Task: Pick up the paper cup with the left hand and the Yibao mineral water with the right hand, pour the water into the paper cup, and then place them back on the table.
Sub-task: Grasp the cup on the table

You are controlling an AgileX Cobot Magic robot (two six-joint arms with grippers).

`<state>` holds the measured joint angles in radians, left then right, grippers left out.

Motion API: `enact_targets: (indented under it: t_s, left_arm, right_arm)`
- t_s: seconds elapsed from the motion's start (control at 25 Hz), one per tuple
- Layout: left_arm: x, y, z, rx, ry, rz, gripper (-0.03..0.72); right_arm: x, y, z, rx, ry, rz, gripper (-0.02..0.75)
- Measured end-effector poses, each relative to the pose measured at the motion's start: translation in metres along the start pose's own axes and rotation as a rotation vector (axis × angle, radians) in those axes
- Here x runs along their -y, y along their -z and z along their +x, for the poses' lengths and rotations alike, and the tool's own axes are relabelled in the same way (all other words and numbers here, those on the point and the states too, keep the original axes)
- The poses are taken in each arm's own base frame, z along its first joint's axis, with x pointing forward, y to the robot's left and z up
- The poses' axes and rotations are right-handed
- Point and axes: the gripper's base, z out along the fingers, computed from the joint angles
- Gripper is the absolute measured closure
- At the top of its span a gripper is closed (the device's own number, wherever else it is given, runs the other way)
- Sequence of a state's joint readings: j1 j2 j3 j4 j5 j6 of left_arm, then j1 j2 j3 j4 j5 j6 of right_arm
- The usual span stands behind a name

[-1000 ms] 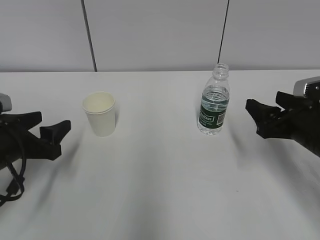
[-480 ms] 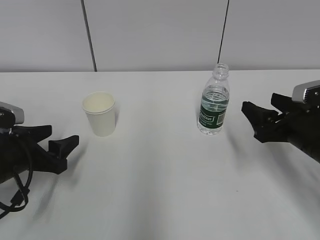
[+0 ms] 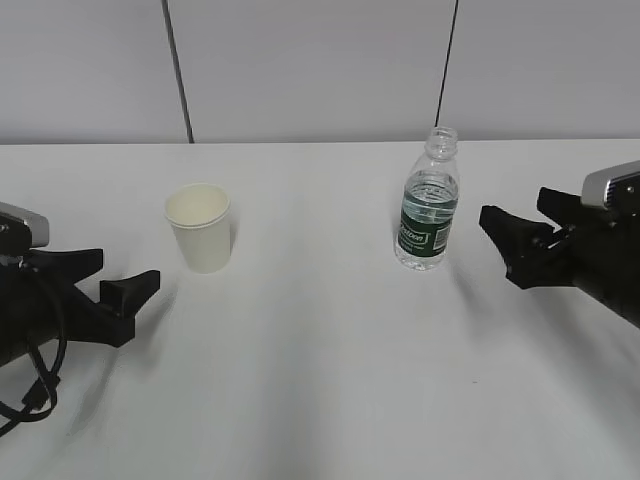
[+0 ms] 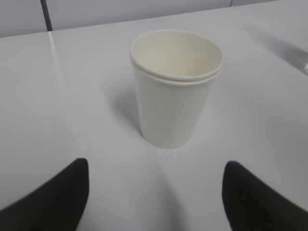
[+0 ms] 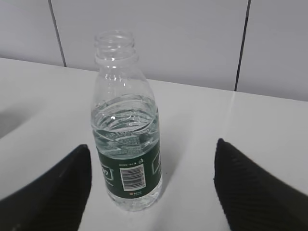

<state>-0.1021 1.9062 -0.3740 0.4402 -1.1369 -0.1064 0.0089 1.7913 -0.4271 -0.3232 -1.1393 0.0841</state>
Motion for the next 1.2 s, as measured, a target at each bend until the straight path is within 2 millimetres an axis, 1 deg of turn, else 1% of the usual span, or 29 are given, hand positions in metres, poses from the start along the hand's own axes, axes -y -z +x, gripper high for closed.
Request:
enact_targets:
  t_s: [0.2,0.32,0.52,0.64,0.76,1.08,1.2]
  left_arm:
    - [-0.006,-0.014,-0.006,0.034,-0.016,0.002,0.116]
    - [-0.007,-0.025,-0.003,0.031,-0.018,0.013,0.109]
    - [0.009,-0.048,0.004,0.019,-0.027,0.068,0.108]
    - [0.011,-0.059,0.006,0.023,-0.006,0.037,0.108]
    - [0.010,-0.065,0.004,0.037,0.003,0.013,0.108]
    - [0.005,-0.079,-0.012,0.104,-0.010,0.001,0.108]
    - [0.003,-0.084,-0.009,0.103,-0.009,0.001,0.108]
  right_arm:
    - [-0.001,0.002,0.002,-0.008,-0.001,-0.002,0.153]
    - [-0.001,0.002,0.002,-0.008,-0.001,-0.004,0.153]
    - [-0.001,0.002,0.002,-0.008,-0.001,-0.004,0.153]
    - [-0.001,0.002,0.002,-0.008,-0.001,-0.004,0.153]
    - [-0.001,0.002,0.002,-0.008,-0.001,-0.004,0.153]
    - [-0.001,0.002,0.002,-0.008,-0.002,-0.004,0.153]
    - [-0.001,0.002,0.002,-0.008,-0.002,-0.004,0.153]
